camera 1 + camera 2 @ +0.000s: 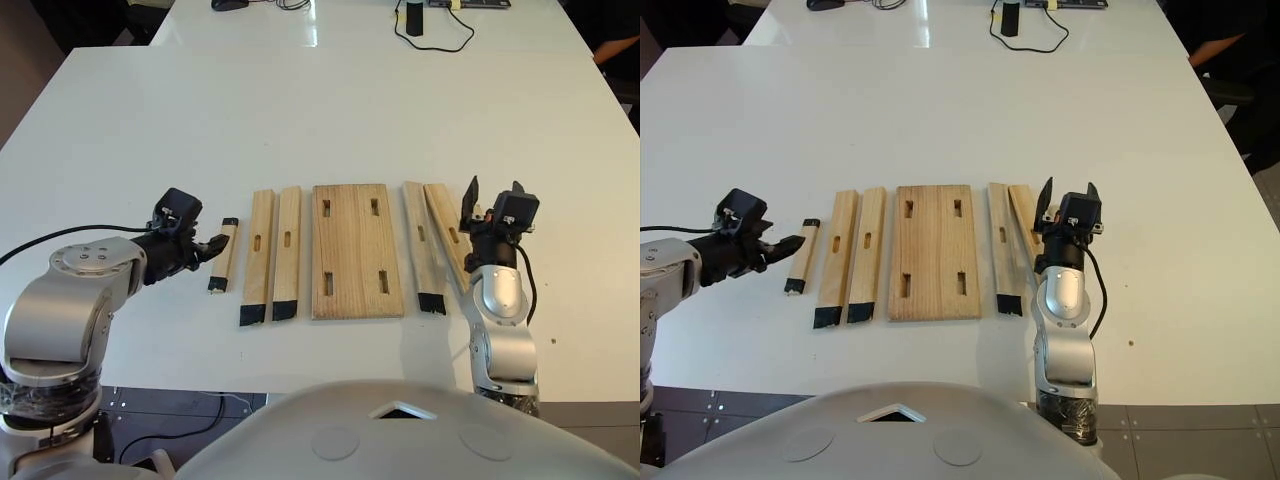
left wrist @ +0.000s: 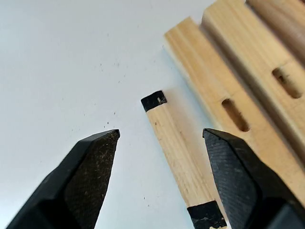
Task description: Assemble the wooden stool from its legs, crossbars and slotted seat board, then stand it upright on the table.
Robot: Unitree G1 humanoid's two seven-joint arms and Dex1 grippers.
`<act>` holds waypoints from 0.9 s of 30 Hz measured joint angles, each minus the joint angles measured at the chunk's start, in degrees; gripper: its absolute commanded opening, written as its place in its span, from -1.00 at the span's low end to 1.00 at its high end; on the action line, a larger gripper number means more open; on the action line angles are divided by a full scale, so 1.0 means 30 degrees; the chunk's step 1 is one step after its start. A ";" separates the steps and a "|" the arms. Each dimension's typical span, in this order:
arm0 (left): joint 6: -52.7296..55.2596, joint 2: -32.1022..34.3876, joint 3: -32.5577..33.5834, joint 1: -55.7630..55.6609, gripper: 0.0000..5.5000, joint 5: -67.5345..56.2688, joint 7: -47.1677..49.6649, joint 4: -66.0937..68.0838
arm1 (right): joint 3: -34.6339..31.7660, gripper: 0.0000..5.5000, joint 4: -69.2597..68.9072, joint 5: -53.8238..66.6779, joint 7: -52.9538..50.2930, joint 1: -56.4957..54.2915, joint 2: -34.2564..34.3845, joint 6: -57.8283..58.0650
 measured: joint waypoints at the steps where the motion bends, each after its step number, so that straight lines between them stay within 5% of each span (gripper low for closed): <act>1: 0.0387 0.0014 -0.0054 -0.0006 0.18 -0.0086 -0.0001 0.0322 | -0.0020 0.15 -0.0001 0.0000 -0.0059 0.0030 -0.0001 -0.0016; 16: 0.1206 -0.1211 -0.0144 0.1579 0.18 -0.0874 0.0691 0.1532 | -0.0124 0.15 -0.0060 0.0004 0.0033 0.0058 -0.0039 0.0016; 27: -0.0573 -0.0998 -0.0284 0.1570 -0.40 -0.0986 0.0701 0.2878 | -0.0160 0.15 -0.0036 0.0002 0.0032 0.0047 -0.0027 0.0044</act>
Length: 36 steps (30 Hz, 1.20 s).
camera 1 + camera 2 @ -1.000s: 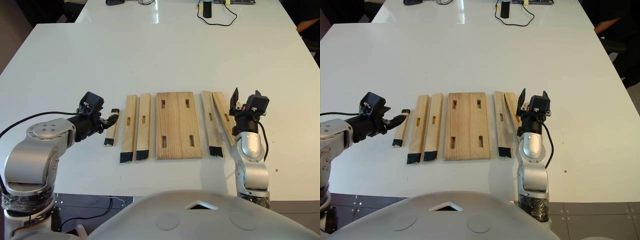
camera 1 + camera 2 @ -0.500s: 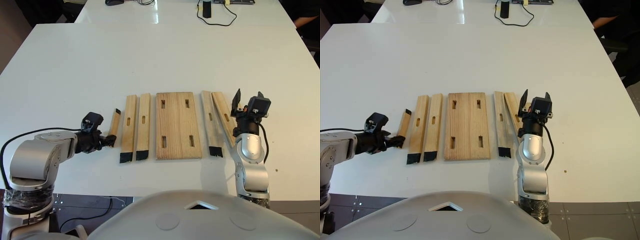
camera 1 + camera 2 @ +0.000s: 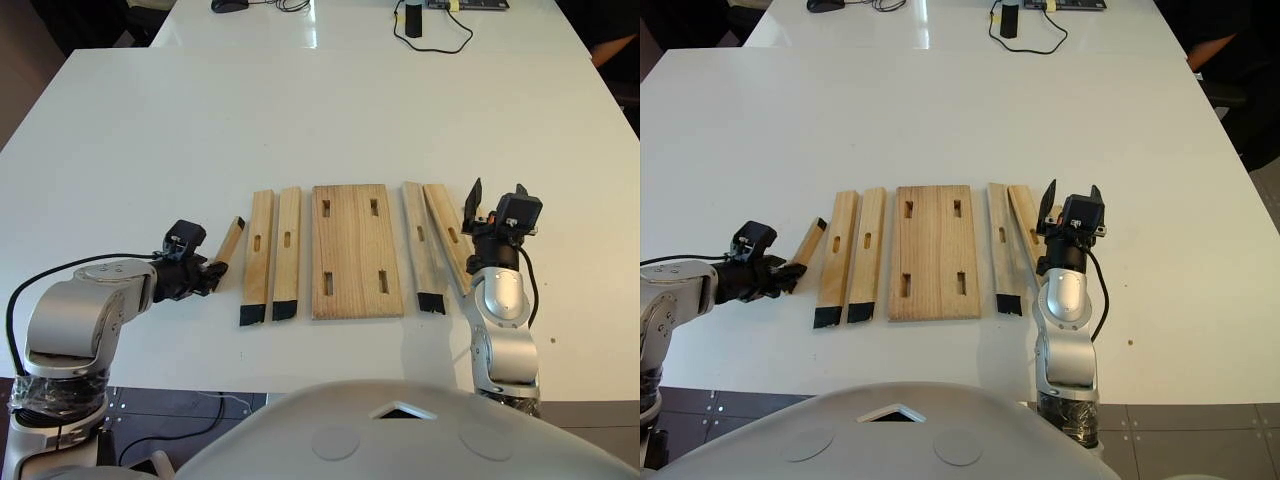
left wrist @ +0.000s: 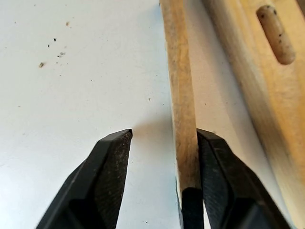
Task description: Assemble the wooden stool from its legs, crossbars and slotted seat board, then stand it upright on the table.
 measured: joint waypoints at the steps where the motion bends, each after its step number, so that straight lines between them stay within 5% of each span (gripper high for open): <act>1: -0.0065 0.0000 0.0039 0.0000 -0.46 0.0000 0.0010 0.0080 | 0.0000 0.15 0.0002 0.0000 0.0000 -0.0009 -0.0001 0.0001; 9: -0.0675 -0.0020 0.0012 -0.0161 -0.85 0.0020 0.0258 0.0654 | -0.0138 0.15 0.0028 0.0000 0.0007 -0.0076 -0.0050 0.0028; 16: -0.1785 -0.1616 0.0282 -0.0967 -0.85 0.0091 0.1237 0.1376 | -0.0587 0.15 -0.0015 0.0025 0.0105 -0.0514 -0.0160 0.0070; 21: -0.8816 -0.3564 0.0352 -0.4991 -0.85 0.0669 0.1541 0.1814 | -0.1369 0.15 -0.1658 0.1922 0.2033 -0.1738 -0.0945 0.0516; 30: -1.8509 -0.5593 -0.1675 -0.8187 -0.85 0.0800 -0.0691 0.2437 | -0.3765 0.15 -0.4368 1.4794 0.8312 -0.5481 -0.5042 0.4917; 36: -2.5639 -0.7600 -0.5415 -0.8197 -0.85 0.3547 -0.1315 0.3005 | -0.4118 0.15 -0.4428 2.4147 1.0079 -1.0465 -0.8380 0.9150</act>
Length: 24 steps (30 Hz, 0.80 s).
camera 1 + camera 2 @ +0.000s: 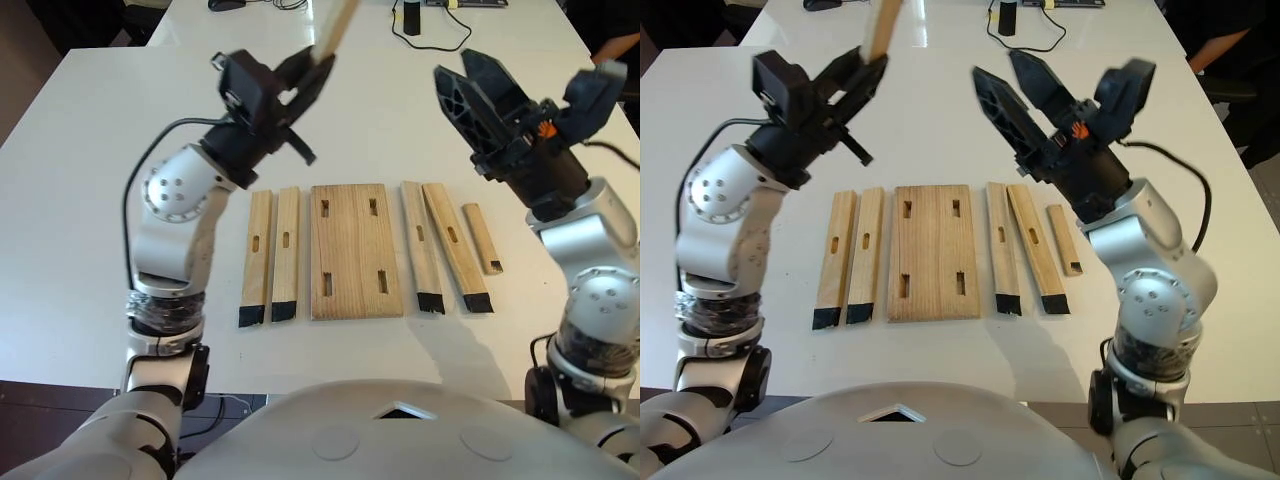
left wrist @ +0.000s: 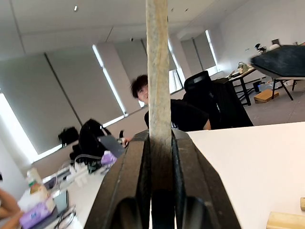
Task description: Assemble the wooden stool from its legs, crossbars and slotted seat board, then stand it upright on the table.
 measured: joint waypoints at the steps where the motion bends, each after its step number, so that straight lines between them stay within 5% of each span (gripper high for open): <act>1: -0.0665 -0.0130 -0.0348 0.0016 -0.85 0.0383 -0.0035 0.0196 | 0.0218 0.15 0.0013 0.0631 -0.0222 -0.0538 -0.0040 0.0260; 24: -0.4007 -0.0548 -0.2029 0.1278 -0.85 0.2501 0.0247 0.0621 | 0.1962 0.08 0.0935 0.1024 -0.2673 -0.1977 -0.0158 0.0629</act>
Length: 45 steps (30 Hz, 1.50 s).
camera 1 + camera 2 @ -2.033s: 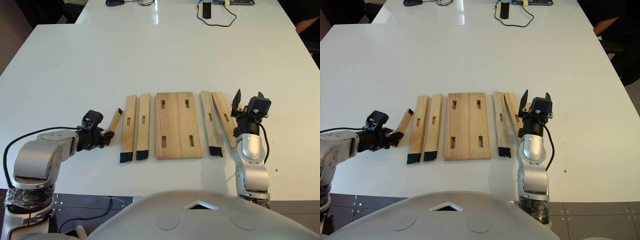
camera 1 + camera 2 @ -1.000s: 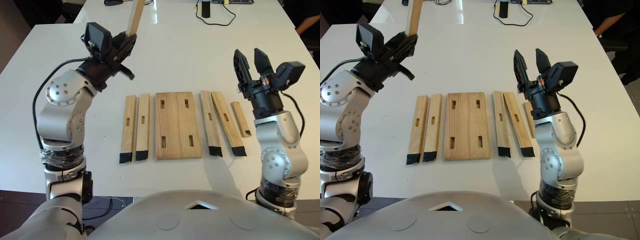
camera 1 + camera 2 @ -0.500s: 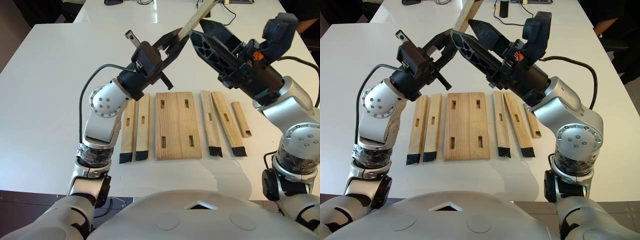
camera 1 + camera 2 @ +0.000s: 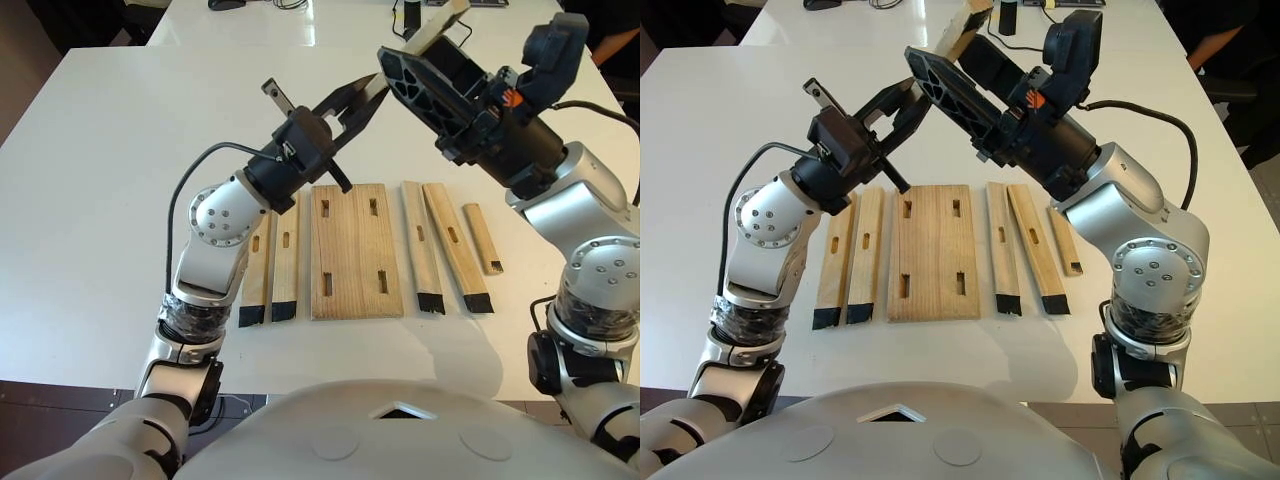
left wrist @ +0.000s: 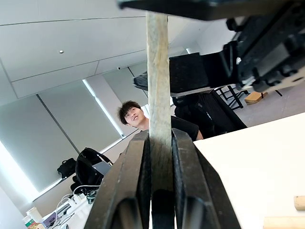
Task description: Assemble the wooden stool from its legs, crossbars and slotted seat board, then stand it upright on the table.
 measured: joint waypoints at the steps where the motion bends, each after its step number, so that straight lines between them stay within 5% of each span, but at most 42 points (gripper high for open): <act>1: -0.0081 -0.0002 -0.0078 0.0118 -0.85 0.0009 0.0000 0.0000 | 0.0033 0.03 0.0024 -0.0079 -0.0007 -0.0053 -0.0001 -0.0003; 10: -0.0400 0.0111 -0.0117 0.0140 -0.85 0.0491 -0.0008 0.0276 | 0.0479 -0.52 -0.0013 -0.1775 0.0582 0.0006 -0.0999 -0.0019; 22: -0.0625 0.0233 -0.0293 0.0140 -0.85 0.1450 -0.0100 0.0744 | 0.1110 -0.53 -0.0023 -0.4563 0.3240 0.0339 -0.2664 -0.0596; 33: -0.0073 0.0000 -0.0326 0.0292 -0.32 0.2415 0.0445 0.1371 | 0.0885 -0.53 0.0619 -0.5311 0.4248 0.0417 -0.3094 -0.0497; 45: 0.0272 0.0755 0.1005 0.1460 -0.32 0.3080 0.1682 0.2235 | -0.3082 -0.53 0.4729 -1.1629 0.8586 0.5818 -0.8260 -0.3734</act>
